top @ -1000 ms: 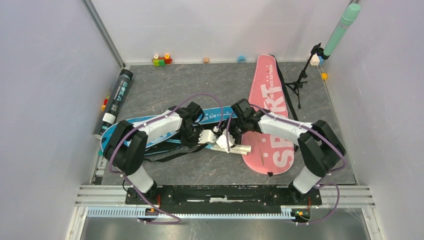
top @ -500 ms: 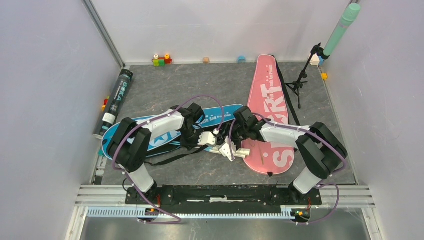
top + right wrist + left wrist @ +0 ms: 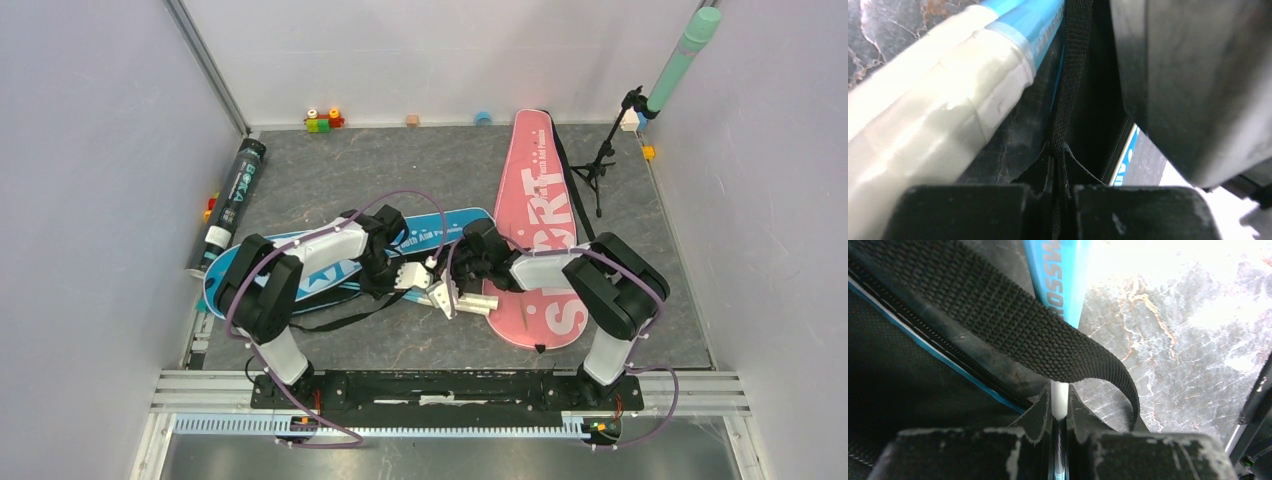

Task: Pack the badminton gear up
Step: Adjust the racket in the racket bag.

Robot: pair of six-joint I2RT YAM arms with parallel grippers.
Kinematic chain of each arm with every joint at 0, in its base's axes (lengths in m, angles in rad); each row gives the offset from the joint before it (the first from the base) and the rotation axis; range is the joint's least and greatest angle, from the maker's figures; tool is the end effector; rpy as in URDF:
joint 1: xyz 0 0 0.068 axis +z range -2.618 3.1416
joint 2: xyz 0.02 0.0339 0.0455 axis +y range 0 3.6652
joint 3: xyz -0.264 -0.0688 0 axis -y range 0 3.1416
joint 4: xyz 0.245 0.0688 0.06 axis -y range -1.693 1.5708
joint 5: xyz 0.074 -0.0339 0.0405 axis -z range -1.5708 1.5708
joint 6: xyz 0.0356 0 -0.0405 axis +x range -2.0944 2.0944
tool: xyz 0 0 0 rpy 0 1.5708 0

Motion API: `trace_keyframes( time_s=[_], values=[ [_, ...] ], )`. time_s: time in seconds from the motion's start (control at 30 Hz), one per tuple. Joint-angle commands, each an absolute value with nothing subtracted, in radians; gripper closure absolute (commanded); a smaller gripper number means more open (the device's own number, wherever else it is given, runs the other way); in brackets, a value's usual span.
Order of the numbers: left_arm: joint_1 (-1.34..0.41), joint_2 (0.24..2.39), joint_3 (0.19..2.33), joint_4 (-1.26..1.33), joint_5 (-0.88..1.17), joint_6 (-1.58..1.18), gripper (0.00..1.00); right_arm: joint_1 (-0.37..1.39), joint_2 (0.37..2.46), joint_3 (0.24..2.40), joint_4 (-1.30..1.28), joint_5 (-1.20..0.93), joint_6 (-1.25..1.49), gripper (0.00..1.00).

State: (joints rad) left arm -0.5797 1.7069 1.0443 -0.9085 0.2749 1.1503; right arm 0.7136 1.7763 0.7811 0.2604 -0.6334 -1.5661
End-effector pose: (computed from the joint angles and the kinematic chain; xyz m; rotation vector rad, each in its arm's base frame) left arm 0.2339 -0.1647 0.1634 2.3122 1.9707 -0.4034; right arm 0.2385 0.2344 0.1302 -2.0640 0.6078 0.2443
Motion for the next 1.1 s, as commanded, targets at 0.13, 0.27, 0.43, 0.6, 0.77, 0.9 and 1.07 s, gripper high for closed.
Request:
trace_keyframes(
  time_s=[0.13, 0.27, 0.43, 0.6, 0.77, 0.9, 1.07],
  values=[
    [-0.504, 1.621, 1.042, -0.679, 0.067, 1.002, 0.98, 0.707, 1.493, 0.606, 0.437, -0.326, -1.504, 1.0],
    [-0.467, 1.62, 1.047, -0.669, 0.003, 1.008, 0.98, 0.677, 1.402, 0.621, 0.388, -0.159, -1.513, 1.0],
    [-0.443, 1.625, 1.045, -0.607, -0.108, 0.977, 0.98, 0.66, 1.359, 0.635, 0.465, 0.056, -1.537, 1.0],
    [-0.42, 1.603, 1.109, -0.617, -0.099, 0.886, 0.98, 0.651, 1.358, 0.635, 0.611, 0.282, -1.466, 1.0],
    [-0.393, 1.585, 1.232, -0.592, -0.131, 0.67, 0.98, 0.597, 1.361, 0.652, 0.527, 0.237, -1.388, 1.0],
    [-0.388, 1.578, 1.272, -0.606, -0.183, 0.677, 0.98, 0.522, 1.359, 0.677, 0.465, 0.187, -1.312, 1.0],
    [-0.391, 1.634, 1.311, -0.657, -0.217, 0.736, 0.98, 0.468, 1.352, 0.675, 0.473, 0.199, -1.269, 1.0]
  ],
)
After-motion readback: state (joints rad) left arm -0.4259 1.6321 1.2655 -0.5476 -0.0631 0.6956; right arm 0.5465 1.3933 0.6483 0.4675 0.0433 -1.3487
